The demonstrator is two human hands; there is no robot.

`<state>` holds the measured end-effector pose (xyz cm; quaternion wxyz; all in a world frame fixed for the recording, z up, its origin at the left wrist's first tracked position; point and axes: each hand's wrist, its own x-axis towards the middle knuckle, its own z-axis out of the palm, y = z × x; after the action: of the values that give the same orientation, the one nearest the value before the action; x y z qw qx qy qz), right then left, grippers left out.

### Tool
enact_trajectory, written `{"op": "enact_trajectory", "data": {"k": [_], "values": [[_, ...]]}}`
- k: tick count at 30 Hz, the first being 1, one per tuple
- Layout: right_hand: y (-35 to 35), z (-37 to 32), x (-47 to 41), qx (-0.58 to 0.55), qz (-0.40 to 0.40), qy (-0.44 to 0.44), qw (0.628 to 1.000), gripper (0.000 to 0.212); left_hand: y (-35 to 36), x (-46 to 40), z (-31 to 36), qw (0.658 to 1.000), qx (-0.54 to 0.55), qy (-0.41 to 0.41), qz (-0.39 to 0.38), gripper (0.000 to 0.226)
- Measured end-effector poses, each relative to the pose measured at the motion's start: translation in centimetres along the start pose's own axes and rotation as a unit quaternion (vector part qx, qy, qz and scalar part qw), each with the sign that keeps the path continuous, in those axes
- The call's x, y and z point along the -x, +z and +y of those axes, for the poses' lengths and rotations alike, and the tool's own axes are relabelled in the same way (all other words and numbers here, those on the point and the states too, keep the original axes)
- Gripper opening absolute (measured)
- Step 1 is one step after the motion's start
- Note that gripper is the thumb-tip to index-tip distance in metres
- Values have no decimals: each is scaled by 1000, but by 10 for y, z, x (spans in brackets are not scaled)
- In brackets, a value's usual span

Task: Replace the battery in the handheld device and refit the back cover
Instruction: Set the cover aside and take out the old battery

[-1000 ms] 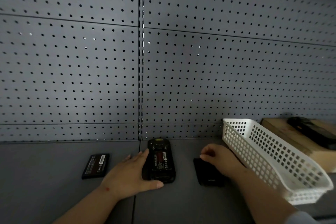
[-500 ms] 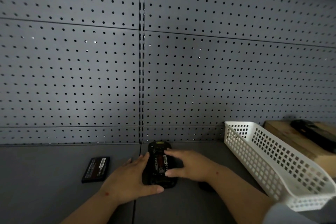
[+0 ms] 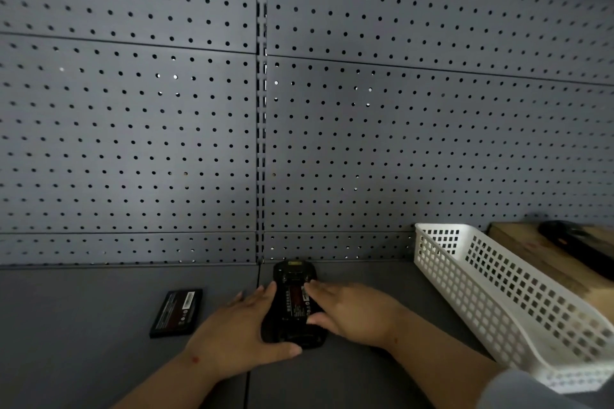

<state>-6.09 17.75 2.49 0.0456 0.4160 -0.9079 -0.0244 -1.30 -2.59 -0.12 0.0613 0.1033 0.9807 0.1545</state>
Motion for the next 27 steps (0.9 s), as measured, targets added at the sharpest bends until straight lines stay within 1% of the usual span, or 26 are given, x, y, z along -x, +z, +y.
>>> {"op": "enact_trajectory", "data": {"k": [1,3,5,6,8,9,10,11,12,13,14,15,16,17,18,20,23,25,27], "values": [[3,-1,-1,4,43,-8,999,88,0,1,0,1000,1,1,1,132],[5,-4,-2,-28,90,1,996,77,-1,2,2,1000,1,-1,1,128],[5,-3,-7,-55,125,26,990,79,-4,5,6,1000,-4,-4,2,127],[3,-6,-8,-84,149,45,984,73,-6,7,8,1000,-7,-4,5,128],[-3,-10,-11,-219,158,103,957,51,-6,6,8,1000,-14,1,7,130],[-6,-12,-12,-314,150,139,927,40,-5,6,7,1000,-12,2,7,132],[-9,-15,-13,-423,135,178,878,35,-4,5,5,1000,-10,4,8,134],[-12,-17,-13,-536,108,218,809,33,-3,4,4,1000,-10,8,11,135],[-14,-19,-14,-628,85,253,731,32,-2,3,4,1000,-10,11,13,135],[-16,-20,-15,-687,73,279,667,31,-2,3,4,1000,-8,11,15,135],[-19,-23,-15,-718,74,300,624,27,-1,2,3,1000,-7,6,13,134],[-19,-25,-15,-737,83,313,594,18,0,1,2,1000,-7,0,11,133],[-22,-26,-14,-747,96,324,572,6,1,0,1,1000,-7,-4,10,132],[-27,-24,-14,-750,110,332,561,6,2,-1,0,1000,-6,-5,11,131],[-35,-20,-13,-752,124,336,553,13,4,-2,-2,1000,-4,-6,11,131],[-59,-3,-6,-760,164,322,540,19,6,-4,-5,1000,2,-13,9,132],[-107,43,21,-759,249,316,512,13,5,-4,-5,1000,8,-18,8,132],[-130,80,46,-734,297,337,510,11,5,-3,-4,1000,8,-20,8,133],[-136,112,71,-700,316,378,518,9,5,-3,-4,1000,4,-23,9,133]]}}
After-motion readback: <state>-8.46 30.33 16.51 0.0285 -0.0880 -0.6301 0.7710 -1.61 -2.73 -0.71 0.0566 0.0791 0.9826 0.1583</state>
